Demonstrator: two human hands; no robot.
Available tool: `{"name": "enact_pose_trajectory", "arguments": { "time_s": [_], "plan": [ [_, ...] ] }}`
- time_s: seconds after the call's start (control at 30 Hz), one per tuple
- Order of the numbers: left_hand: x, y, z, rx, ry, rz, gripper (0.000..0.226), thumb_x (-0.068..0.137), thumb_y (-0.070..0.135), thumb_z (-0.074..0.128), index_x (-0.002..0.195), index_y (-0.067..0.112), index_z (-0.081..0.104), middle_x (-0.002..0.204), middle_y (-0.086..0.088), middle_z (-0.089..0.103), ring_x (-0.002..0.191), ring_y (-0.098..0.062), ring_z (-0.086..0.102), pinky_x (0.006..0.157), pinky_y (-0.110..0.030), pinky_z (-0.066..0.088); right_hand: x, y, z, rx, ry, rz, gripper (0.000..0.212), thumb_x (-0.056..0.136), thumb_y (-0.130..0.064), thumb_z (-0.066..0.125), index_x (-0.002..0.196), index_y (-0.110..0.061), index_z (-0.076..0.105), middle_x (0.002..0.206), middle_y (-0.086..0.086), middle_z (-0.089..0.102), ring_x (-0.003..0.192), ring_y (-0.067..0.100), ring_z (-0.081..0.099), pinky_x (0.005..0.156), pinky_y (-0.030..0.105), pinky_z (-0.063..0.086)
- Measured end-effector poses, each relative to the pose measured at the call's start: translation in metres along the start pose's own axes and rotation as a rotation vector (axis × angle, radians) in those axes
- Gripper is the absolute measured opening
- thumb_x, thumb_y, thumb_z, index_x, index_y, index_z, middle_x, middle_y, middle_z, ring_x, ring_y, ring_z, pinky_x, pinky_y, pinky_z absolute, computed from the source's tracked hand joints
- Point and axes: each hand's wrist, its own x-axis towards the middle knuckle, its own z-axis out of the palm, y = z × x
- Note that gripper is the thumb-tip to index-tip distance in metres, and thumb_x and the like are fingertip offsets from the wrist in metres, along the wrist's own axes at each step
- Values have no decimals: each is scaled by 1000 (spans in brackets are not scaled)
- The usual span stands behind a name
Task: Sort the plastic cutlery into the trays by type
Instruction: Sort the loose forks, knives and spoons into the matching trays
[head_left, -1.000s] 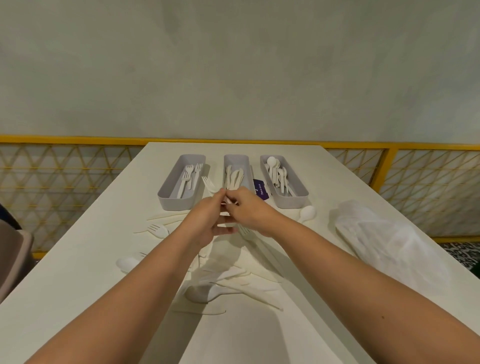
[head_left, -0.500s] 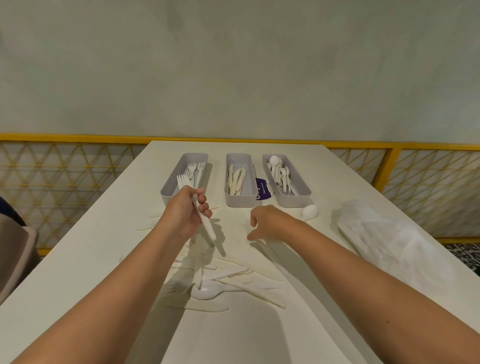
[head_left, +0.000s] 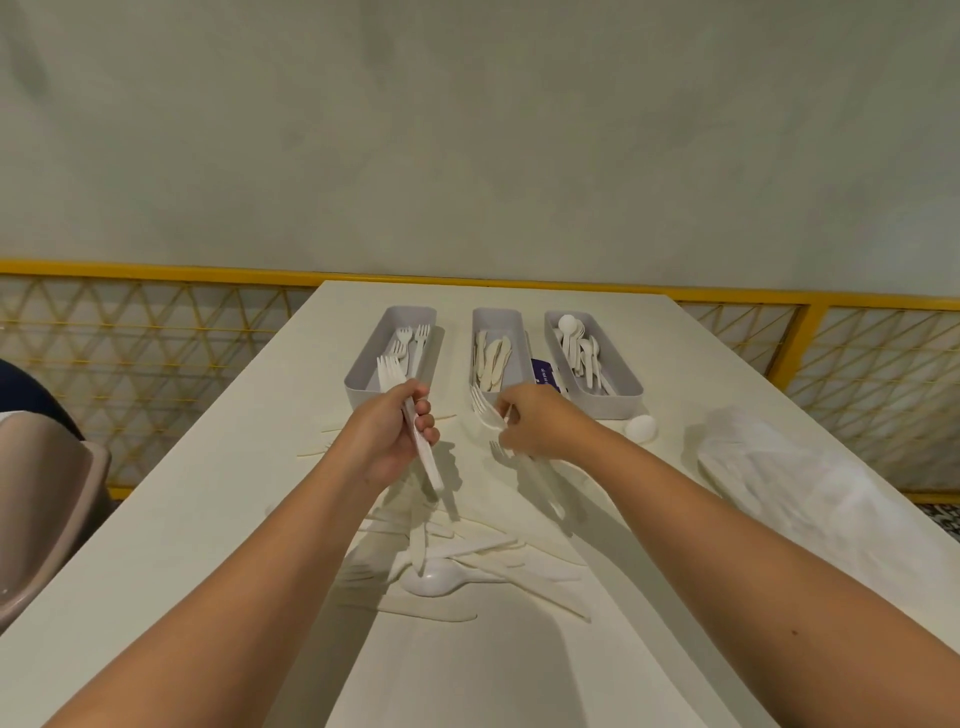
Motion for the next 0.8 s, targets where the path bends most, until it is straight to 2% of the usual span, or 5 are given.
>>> {"name": "enact_pose_trajectory", "arguments": {
  "time_s": [0.3, 0.43, 0.6, 0.7, 0.8],
  "plan": [
    [-10, 2, 5, 48, -28, -7, 36, 100, 34, 36, 87, 5, 54, 67, -4, 46, 53, -13, 45, 50, -24, 46, 13, -51, 8, 132, 228, -155, 19, 87, -7, 58, 101, -5, 69, 72, 5, 57, 55, 11, 48, 49, 20, 37],
    [-14, 5, 9, 52, -15, 25, 45, 98, 41, 38, 87, 5, 62, 74, -8, 59, 71, -18, 56, 69, -30, 46, 19, -65, 21, 67, 214, -147, 20, 89, -4, 52, 93, -1, 71, 81, 16, 62, 73, 27, 60, 65, 30, 50],
    [-10, 11, 2, -12, 29, 4, 36, 102, 26, 35, 83, 6, 59, 53, -1, 67, 63, -11, 63, 62, -25, 48, 20, -72, 28, 51, 177, -244, 28, 94, -9, 44, 100, 1, 70, 76, 4, 41, 90, 29, 54, 62, 23, 34],
    [-2, 16, -9, -52, 71, 8, 32, 101, 19, 35, 85, 4, 59, 67, -7, 69, 62, -14, 66, 62, -28, 49, 23, -73, 31, 129, 161, -247, 29, 96, -15, 47, 116, -14, 68, 107, 10, 50, 114, 28, 49, 82, 22, 39],
    [2, 26, -13, -126, 110, 48, 30, 101, 16, 35, 81, 4, 54, 69, -8, 62, 53, -13, 64, 55, -26, 52, 24, -73, 32, 288, 145, -215, 35, 96, -25, 49, 131, -27, 54, 125, 11, 44, 114, 26, 50, 92, 29, 41]
  ]
}}
